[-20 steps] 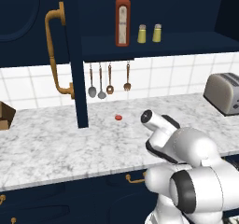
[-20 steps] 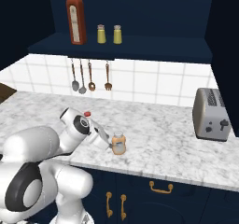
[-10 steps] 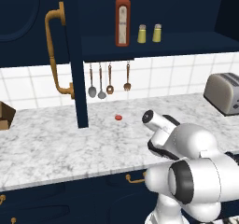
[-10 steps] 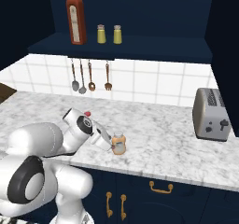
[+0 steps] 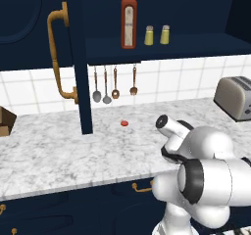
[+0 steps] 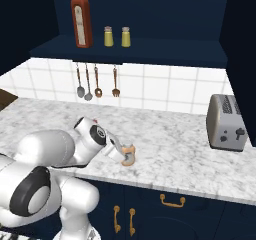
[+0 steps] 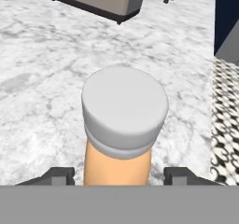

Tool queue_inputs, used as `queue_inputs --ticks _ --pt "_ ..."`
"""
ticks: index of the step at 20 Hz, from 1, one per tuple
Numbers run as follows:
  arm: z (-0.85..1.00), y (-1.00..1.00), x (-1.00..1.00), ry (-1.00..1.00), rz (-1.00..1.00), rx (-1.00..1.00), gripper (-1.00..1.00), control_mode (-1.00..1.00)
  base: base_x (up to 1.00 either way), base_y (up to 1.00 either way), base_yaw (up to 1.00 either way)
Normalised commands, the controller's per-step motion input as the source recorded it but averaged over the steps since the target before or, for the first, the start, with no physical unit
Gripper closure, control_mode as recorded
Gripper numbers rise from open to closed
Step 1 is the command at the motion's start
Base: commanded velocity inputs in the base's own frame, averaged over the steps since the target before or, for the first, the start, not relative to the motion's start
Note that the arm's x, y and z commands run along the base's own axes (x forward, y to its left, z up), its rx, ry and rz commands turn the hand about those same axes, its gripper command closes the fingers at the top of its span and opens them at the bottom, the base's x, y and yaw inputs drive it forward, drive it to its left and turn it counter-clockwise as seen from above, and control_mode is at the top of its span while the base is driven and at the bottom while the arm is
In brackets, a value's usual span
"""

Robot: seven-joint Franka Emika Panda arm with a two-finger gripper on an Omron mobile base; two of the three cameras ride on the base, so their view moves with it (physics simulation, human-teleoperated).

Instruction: Put the shaker and condiment bottle from the counter next to their counterparts in the cabinet.

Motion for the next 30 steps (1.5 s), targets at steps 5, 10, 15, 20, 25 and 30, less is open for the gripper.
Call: queue_inputs --ticks 5,10,15,20,25,30 --pt "0.38 -0.17 -0.22 -0.16 0.0 0.06 1.0 -1.0 0.0 0.0 0.0" --pt "0.78 -0.09 -0.78 -0.15 0.0 0.09 1.0 -1.0 0.0 0.0 0.0" --pt "0.84 -0.06 -0.74 -0.07 0.0 0.11 1.0 -1.0 0.0 0.0 0.0" --pt "0.71 -0.05 -0.73 -0.07 0.0 0.08 1.0 -1.0 0.0 0.0 0.0" --pt "0.96 0.12 -0.56 -0.1 0.05 0.02 1.0 -1.0 0.0 0.0 0.0" --pt "1.0 0.42 -0.1 -0.13 0.22 -0.16 1.0 -1.0 0.0 0.0 0.0"
